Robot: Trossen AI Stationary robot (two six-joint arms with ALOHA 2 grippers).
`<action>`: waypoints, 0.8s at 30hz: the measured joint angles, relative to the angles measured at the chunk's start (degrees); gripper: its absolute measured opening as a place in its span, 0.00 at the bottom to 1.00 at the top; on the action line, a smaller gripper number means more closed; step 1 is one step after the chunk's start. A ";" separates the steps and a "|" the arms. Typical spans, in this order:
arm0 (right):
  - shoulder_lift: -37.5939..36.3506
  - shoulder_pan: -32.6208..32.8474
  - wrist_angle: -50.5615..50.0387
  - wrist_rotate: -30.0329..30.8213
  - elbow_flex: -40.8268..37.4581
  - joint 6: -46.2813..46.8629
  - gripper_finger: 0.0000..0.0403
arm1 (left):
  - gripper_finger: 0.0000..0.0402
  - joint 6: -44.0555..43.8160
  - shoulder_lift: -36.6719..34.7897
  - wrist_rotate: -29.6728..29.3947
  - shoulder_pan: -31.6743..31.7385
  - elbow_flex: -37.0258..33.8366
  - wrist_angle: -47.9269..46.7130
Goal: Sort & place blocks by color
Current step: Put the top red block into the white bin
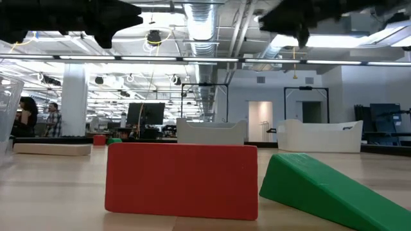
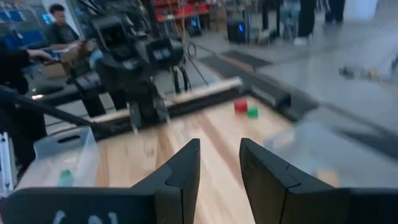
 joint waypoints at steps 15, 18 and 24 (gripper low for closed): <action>18.41 -1.73 -15.08 0.43 19.45 -6.50 0.51 | 0.35 -10.36 -1.88 -6.67 6.69 0.76 -12.02; 16.62 1.40 -13.80 4.63 19.40 -9.50 0.51 | 0.35 -16.59 -2.46 -10.98 9.18 3.04 -25.65; 10.07 7.30 -12.08 10.88 16.65 -12.26 0.46 | 0.36 -28.60 -1.78 -13.27 17.39 10.21 -53.96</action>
